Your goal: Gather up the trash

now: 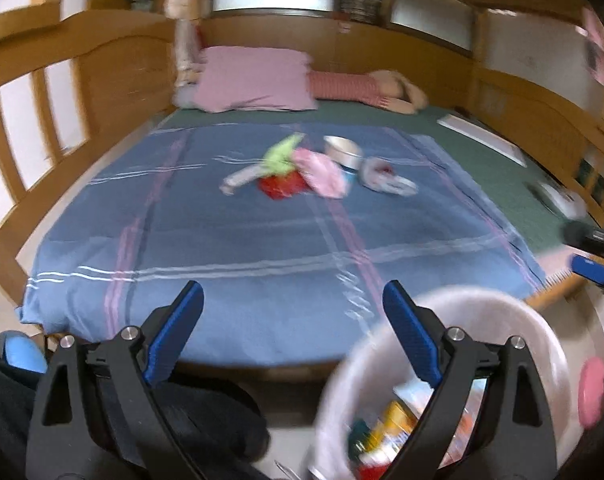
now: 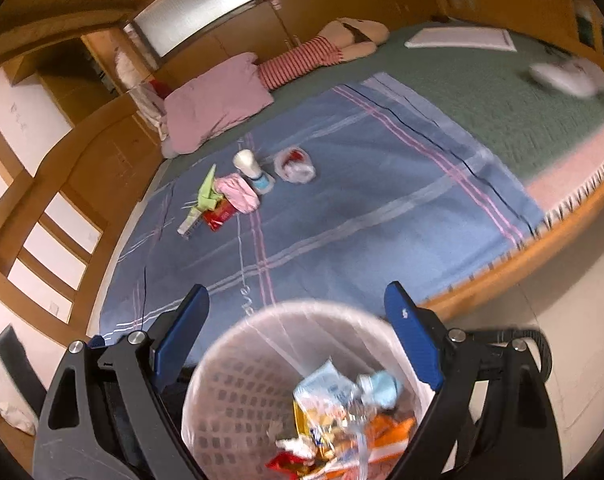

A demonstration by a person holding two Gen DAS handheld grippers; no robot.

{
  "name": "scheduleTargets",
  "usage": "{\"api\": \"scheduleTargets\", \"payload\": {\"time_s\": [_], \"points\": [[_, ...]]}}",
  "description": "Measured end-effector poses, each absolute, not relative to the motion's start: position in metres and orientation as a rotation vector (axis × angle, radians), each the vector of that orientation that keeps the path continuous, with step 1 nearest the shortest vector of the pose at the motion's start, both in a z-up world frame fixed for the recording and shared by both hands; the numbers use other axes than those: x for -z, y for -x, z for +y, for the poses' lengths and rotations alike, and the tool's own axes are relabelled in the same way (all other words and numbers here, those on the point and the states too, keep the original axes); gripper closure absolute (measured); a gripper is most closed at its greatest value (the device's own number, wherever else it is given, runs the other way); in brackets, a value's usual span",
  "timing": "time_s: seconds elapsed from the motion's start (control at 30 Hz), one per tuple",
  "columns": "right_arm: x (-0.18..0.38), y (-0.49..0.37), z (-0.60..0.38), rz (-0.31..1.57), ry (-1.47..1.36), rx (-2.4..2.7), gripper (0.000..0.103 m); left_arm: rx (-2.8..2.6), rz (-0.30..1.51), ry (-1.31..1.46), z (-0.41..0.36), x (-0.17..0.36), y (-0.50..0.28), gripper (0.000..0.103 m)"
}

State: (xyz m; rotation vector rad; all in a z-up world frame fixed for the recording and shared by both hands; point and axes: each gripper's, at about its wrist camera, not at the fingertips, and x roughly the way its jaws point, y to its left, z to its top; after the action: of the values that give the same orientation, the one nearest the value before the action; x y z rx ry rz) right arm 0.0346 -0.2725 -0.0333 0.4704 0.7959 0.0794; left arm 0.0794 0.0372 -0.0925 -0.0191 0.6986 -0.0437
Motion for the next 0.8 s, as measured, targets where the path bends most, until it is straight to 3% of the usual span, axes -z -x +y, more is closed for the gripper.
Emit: {"api": "scheduleTargets", "payload": {"time_s": [0.3,0.4,0.5,0.8], "points": [[0.034,-0.159,-0.208,0.854,-0.324,-0.213,0.016,-0.224,0.741,0.136,0.100,0.111,-0.191,0.012],[0.052,-0.209,-0.172,0.903,-0.254,-0.254,0.016,-0.270,0.758,0.154,0.113,0.137,-0.205,0.012],[0.077,-0.262,-0.131,0.915,-0.103,-0.234,0.016,-0.282,0.913,0.250,0.127,0.164,-0.213,0.013],[0.148,-0.380,-0.081,0.972,0.024,-0.072,0.016,-0.291,0.959,0.286,0.135,0.172,-0.229,0.012]]}}
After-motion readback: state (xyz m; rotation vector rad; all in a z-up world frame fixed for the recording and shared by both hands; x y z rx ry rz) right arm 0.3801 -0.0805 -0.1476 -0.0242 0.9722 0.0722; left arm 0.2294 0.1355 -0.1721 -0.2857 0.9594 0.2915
